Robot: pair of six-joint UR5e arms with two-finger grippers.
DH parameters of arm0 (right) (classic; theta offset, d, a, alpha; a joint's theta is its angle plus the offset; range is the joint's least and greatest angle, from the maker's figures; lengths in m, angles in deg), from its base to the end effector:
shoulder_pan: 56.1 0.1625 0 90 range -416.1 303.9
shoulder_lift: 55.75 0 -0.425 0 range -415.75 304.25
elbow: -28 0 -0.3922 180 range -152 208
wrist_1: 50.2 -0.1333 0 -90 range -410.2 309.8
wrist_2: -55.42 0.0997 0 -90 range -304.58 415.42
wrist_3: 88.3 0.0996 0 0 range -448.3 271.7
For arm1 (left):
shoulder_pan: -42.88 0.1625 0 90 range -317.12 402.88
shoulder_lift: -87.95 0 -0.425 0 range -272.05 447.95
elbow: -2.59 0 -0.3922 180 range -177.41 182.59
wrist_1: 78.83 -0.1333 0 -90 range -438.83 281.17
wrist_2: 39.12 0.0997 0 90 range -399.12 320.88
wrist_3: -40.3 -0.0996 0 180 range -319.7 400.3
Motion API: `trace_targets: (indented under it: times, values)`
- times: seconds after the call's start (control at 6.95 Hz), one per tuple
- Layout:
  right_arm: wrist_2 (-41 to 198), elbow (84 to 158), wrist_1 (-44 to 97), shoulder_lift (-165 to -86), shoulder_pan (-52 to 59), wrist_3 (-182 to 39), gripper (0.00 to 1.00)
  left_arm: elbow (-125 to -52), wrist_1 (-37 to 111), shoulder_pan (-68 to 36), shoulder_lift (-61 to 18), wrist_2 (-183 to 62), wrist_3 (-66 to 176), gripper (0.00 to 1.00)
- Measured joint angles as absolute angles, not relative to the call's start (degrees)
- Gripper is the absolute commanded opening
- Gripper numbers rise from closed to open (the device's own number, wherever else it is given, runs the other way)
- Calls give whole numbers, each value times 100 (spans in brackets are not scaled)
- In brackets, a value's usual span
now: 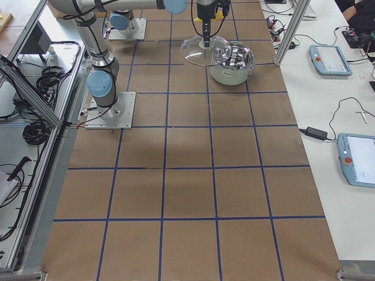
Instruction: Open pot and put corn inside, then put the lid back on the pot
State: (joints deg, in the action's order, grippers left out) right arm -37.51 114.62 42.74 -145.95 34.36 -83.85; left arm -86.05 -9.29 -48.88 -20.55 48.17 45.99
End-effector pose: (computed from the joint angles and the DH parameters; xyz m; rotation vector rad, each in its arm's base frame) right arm 0.1322 -0.4993 0.5245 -0.1121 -3.0882 0.1792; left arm -0.1568 -0.6104 0.3564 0.1038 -3.0877 0.0846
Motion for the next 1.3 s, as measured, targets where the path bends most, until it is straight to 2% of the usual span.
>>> trace_targets:
  times: [0.43, 0.72, 1.01, 1.3]
  values:
    - [-3699, 11366, 4159, -14579, 3482, -8374, 29, -6842, -562, -5892, -3092, 4802, 5867, 16]
    - [-3689, 11368, 4158, -14581, 3487, -8373, 29, -5919, -426, -6369, -3697, 4816, 6466, 16]
    - [-3673, 11364, 4163, -14579, 3491, -8373, 29, -5418, -251, -6673, -4034, 4880, 6675, 17]
    - [-3618, 11351, 4161, -14576, 3485, -8373, 29, -5302, -278, -6799, -4296, 4956, 6717, 17]
